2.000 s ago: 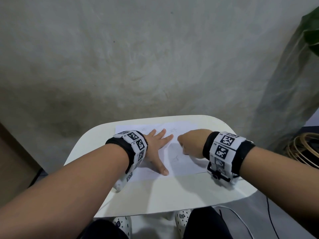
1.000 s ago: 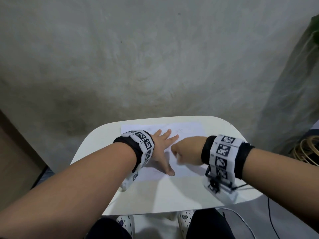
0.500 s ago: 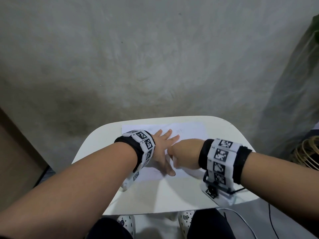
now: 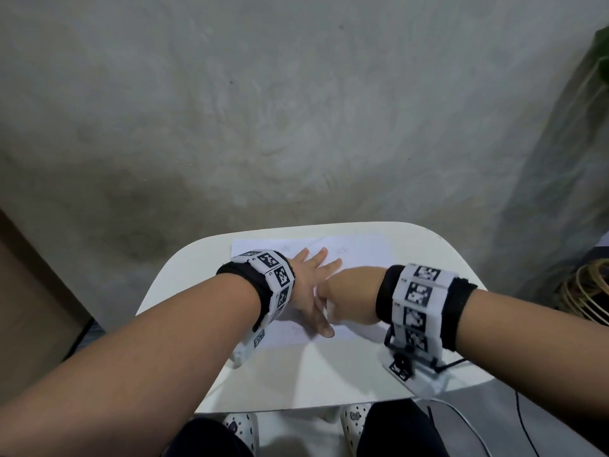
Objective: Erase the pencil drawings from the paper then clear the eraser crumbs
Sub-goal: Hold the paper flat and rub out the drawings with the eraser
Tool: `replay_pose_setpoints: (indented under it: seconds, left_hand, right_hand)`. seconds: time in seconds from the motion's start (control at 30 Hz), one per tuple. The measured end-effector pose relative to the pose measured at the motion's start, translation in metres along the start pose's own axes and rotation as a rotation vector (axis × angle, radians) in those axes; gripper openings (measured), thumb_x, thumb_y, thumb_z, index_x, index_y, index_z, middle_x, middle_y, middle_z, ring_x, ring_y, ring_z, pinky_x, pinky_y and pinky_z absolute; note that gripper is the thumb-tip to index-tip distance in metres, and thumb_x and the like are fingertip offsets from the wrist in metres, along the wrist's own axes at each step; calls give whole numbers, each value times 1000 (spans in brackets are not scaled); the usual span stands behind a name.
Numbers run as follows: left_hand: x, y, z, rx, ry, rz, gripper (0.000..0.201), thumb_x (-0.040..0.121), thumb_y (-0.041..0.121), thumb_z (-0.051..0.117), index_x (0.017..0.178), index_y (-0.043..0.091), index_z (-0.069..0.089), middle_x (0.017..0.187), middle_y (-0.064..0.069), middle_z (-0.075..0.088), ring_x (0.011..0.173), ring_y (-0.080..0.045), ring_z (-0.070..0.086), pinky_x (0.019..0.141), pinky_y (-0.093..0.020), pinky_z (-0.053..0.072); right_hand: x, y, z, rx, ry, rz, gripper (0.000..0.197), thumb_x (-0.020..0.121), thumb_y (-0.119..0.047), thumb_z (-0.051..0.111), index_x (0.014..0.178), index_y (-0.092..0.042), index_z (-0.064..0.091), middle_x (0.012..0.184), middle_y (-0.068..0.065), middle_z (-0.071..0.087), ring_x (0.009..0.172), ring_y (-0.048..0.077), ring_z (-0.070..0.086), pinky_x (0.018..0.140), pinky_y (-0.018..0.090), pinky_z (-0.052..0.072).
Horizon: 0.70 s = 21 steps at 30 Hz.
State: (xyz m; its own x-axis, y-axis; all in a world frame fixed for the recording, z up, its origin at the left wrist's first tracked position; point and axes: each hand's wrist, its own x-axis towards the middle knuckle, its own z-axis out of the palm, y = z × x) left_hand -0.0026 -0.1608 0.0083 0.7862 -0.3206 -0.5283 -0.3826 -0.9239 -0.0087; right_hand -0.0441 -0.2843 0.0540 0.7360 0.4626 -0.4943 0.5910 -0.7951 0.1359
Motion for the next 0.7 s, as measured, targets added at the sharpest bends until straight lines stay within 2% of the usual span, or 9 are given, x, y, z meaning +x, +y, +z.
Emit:
replay_pose_setpoints:
  seconds: [0.07,0.13,0.23,0.27,0.37,0.43,0.53,0.63,0.7]
  left_hand:
    - [1,-3,1,-4,-12,3,132,64,73,73,149,44,-24,158,12,-31,148,-22,-24,117,-62,4]
    - [1,-4,3,6,-14,1,132,64,75,71,148,44,-26,157,14,-33,148,-21,-25,117,-63,4]
    - [0,-2,3,24,-10,-8,130,67,74,69,147,42,-27,157,13,-33,148,-22,-25,118,-61,2]
    - [0,-2,3,23,-7,-6,130,67,74,69,147,41,-28,157,12,-33,148,-22,-25,117,-60,2]
    - [-2,-4,3,1,-4,3,131,66,75,70,147,43,-27,157,14,-32,148,-20,-25,116,-60,2]
    - [-2,-3,3,1,-1,-2,130,66,74,70,148,42,-27,157,14,-32,148,-20,-25,117,-60,2]
    - [-6,3,3,17,1,-9,128,69,72,69,148,41,-27,157,13,-33,148,-21,-25,119,-59,3]
    - [-8,3,4,-6,-25,8,130,67,74,69,147,42,-29,156,13,-35,146,-20,-28,118,-61,2]
    - [-8,5,8,-9,-32,10,131,66,75,69,145,43,-30,155,14,-36,146,-20,-29,117,-62,1]
  right_hand:
    - [5,18,0,2,50,79,34,97,-22,50,131,-14,51,126,4,60,112,24,57,82,31,41]
    - [7,25,2,-37,73,149,27,96,-22,50,123,-16,54,116,2,64,98,22,60,74,29,41]
    - [0,16,13,-7,10,21,16,96,-21,48,109,-15,54,86,-3,60,78,19,56,61,23,36]
    - [0,18,15,24,5,20,18,96,-21,48,109,-14,56,86,-2,60,77,20,53,61,24,36]
    - [4,36,10,1,64,164,22,95,-22,50,113,-12,58,107,1,66,87,21,56,76,30,44]
    - [3,31,12,-61,68,155,24,92,-18,55,116,-12,54,110,1,64,93,22,59,74,29,42]
    - [0,15,17,-21,17,42,27,94,-18,52,119,-9,54,98,4,60,84,22,51,65,26,38]
    - [17,41,4,-4,91,178,21,93,-19,52,112,-10,58,98,3,64,82,20,52,72,29,45]
    - [28,53,2,-17,89,240,18,90,-17,56,108,-12,58,90,0,60,81,21,54,75,30,47]
